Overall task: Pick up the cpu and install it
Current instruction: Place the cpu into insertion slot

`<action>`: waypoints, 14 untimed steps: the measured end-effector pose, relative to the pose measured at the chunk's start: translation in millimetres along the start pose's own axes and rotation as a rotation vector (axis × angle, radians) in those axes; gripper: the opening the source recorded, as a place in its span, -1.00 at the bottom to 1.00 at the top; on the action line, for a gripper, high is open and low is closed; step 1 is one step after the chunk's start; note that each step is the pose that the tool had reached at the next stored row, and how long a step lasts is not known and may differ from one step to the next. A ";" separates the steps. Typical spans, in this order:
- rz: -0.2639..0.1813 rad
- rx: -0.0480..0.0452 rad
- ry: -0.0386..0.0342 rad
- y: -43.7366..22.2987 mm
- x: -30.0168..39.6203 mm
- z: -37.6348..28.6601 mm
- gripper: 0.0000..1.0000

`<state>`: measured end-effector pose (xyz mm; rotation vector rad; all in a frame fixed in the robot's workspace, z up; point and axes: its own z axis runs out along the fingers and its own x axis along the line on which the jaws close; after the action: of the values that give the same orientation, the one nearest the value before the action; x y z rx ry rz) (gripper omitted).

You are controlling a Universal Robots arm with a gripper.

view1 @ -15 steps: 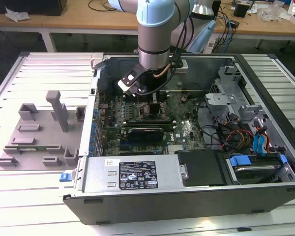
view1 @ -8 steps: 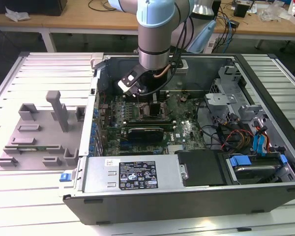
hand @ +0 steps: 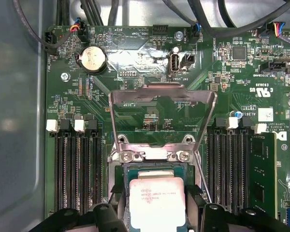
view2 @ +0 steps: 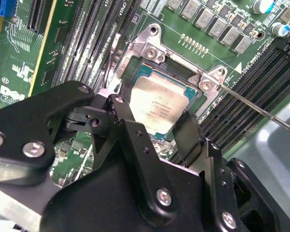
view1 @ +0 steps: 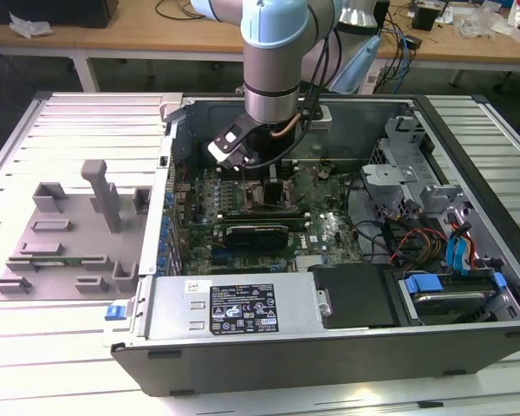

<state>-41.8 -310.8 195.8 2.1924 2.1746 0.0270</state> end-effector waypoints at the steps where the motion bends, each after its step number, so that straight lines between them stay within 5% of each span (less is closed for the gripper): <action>1: 0.000 0.0001 0.0001 0.0 0.0 0.0 0.20; 9: 0.000 -0.0001 -0.0003 0.2 0.0 0.0 0.11; 10: 0.000 -0.0001 0.0001 0.2 0.0 0.0 0.25; 14: 0.000 0.0000 0.0000 0.6 -0.2 -8.1 0.25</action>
<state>-41.6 -310.8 203.9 2.1929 2.1741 0.0270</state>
